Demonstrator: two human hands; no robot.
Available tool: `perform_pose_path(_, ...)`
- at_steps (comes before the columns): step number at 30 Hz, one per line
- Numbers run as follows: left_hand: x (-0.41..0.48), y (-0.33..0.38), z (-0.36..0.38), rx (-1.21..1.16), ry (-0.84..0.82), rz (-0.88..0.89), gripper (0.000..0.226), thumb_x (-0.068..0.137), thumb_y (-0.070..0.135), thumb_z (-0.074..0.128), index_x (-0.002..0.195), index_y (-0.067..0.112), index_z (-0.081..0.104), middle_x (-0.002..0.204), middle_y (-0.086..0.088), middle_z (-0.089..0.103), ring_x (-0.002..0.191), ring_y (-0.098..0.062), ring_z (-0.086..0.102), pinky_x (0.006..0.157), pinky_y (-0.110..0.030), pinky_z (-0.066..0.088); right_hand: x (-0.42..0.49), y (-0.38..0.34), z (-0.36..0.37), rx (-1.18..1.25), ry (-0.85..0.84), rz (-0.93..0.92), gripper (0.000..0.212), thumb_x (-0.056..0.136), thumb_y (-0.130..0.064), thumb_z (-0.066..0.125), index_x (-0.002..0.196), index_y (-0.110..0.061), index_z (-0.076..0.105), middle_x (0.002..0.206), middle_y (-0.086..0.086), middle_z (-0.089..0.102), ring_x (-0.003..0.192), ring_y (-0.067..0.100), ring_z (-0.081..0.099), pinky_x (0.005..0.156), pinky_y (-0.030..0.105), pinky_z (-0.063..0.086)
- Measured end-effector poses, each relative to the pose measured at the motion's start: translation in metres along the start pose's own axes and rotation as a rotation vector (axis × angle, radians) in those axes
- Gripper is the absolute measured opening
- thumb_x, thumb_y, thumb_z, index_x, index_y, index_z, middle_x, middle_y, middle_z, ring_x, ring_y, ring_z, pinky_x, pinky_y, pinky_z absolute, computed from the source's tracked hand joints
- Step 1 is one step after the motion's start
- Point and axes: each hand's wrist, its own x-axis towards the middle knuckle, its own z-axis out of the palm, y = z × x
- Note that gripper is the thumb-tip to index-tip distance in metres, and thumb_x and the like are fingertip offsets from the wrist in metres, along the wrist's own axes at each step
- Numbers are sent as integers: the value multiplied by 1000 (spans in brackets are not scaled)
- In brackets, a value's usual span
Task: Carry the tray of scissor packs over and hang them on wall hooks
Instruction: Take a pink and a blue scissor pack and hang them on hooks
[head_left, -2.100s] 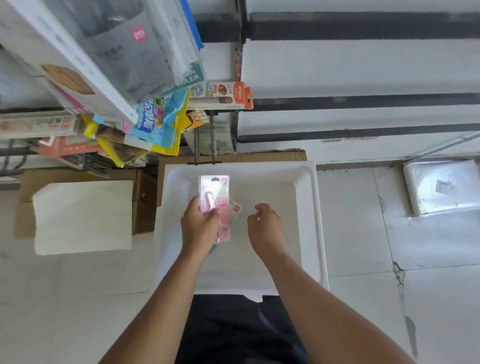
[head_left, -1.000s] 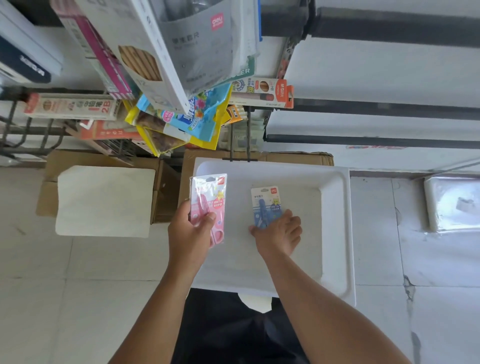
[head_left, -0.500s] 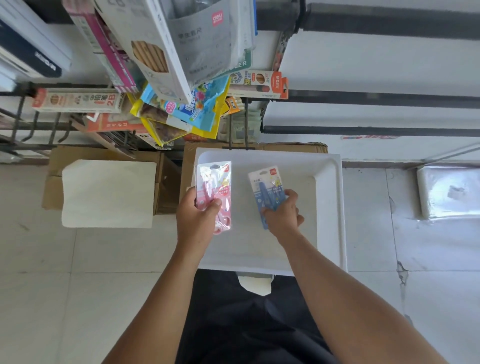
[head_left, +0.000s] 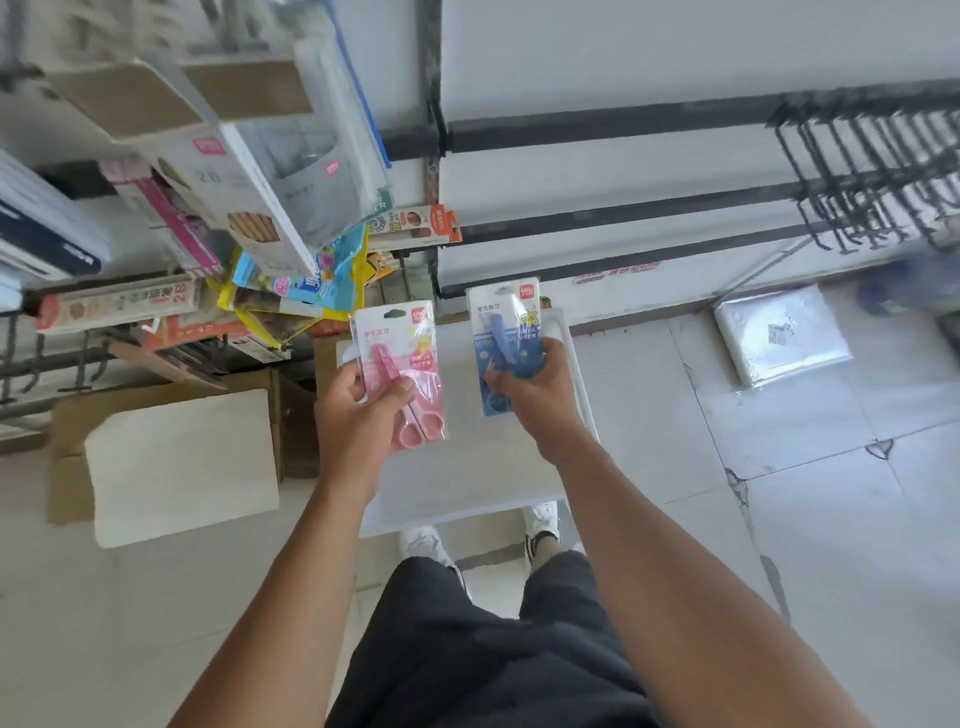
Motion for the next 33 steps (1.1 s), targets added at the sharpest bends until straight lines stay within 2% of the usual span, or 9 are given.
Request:
perform_pose_path(2,-6,13,0,-11,-28,33,27,83,10,76,108,19,71,97,5,79,81,-10,76,69,-38,61,-13,-19,-9,40,4,-52,53,80,1,79,120,-13,48,101,-1,66,82,9,70,59,16,56)
perform_pose_path(6,-19,43,10,-48,-73,139,27,85,7,75,110,15,70,103,0,79,90,-17,76,72,-36,61,-31,-56,-30,42,15,-141,55,79,-8,81,121,-20,48,107,-3,67,91,13,72,69,25,61)
perform_pose_path(9,-32,63,24,-72,-84,204,23,88,7,72,110,14,68,107,-4,77,91,-19,75,72,-34,59,-43,-81,-52,74,-19,-205,58,81,-5,80,126,-17,45,115,3,64,98,15,69,66,18,59)
perform_pose_path(14,-67,96,62,-128,-91,291,27,89,-2,65,100,23,67,91,8,78,78,-8,75,60,-24,55,-59,-116,-106,105,-20,-330,53,84,-11,79,125,-18,46,116,5,64,100,18,71,70,21,61)
perform_pose_path(16,-87,109,84,-161,-65,323,36,84,-13,60,102,17,67,86,7,76,72,-7,72,63,-22,53,-63,-127,-132,120,-50,-372,46,87,-13,77,123,-17,49,112,4,66,91,11,72,65,18,58)
perform_pose_path(19,-121,124,119,-189,-26,387,42,79,-17,59,116,2,64,98,-7,76,81,-14,71,67,-20,53,-71,-137,-176,104,-114,-443,31,94,-13,69,120,-13,52,108,3,69,82,4,72,60,14,55)
perform_pose_path(23,-164,140,166,-226,-16,451,39,82,-11,63,117,7,66,100,-5,79,85,-17,75,69,-25,56,-77,-150,-237,106,-162,-496,25,101,-11,57,125,-17,54,113,10,72,97,23,74,81,43,62)
perform_pose_path(26,-192,155,195,-261,-27,483,30,86,-4,65,108,15,69,100,-3,80,90,-22,76,75,-34,59,-84,-169,-278,100,-180,-528,23,102,-7,52,119,-21,58,111,9,73,98,26,74,85,50,61)
perform_pose_path(33,-230,209,240,-348,-63,576,30,88,-2,68,112,15,71,103,-6,79,89,-17,76,71,-29,59,-98,-223,-335,253,-160,-632,21,100,-3,54,113,-17,62,96,4,77,83,17,76,73,33,62)
